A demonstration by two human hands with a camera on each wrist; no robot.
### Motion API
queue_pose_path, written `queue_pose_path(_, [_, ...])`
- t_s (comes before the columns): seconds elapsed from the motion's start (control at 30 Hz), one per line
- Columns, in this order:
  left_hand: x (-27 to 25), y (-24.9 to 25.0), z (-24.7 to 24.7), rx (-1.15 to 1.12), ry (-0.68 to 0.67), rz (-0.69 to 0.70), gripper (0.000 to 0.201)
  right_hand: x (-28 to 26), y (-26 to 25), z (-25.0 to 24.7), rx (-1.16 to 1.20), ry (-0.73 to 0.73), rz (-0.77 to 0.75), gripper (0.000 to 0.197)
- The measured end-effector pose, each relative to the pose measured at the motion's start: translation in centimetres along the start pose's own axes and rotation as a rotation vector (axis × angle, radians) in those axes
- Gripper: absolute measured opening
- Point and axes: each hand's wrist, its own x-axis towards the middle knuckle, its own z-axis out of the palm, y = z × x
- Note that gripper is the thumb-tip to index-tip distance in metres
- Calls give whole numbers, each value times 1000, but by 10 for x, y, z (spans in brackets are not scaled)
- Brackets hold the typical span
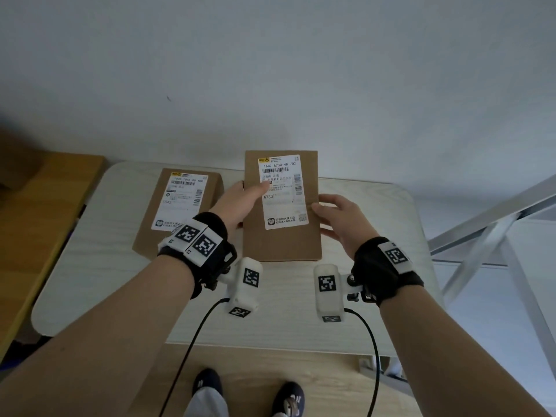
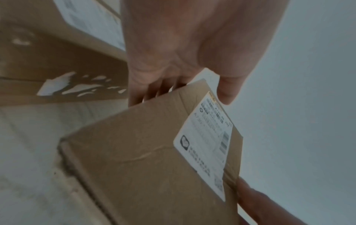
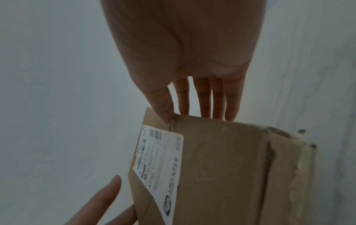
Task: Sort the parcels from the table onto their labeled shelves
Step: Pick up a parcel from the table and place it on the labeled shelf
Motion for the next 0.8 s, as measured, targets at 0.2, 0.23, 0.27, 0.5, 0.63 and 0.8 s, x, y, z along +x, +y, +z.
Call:
queue_pose_path(0.2, [-50, 35, -23, -88, 28, 163, 40, -47, -40, 2, 128, 49, -181, 36])
queue_pose_path(0.23, [-60, 42, -26, -107, 33, 192, 38, -56, -47, 3, 147, 59, -205, 36])
queue_pose_path(0.27, [-69, 50, -30, -119, 37, 220, 35, -65, -54, 4, 165, 68, -230, 37])
queue_pose_path(0.5, [-124, 86, -56, -175, 54, 394, 19, -118, -100, 17, 258, 89, -392, 29])
queue_pose_path(0.63, [-143, 95, -70, -237, 48, 439, 22, -135, -119, 27, 292, 107, -465, 29])
queue_pose_path(0.8, [-158, 97, -82, -268, 50, 502, 24, -147, -126, 39, 324, 99, -522, 28])
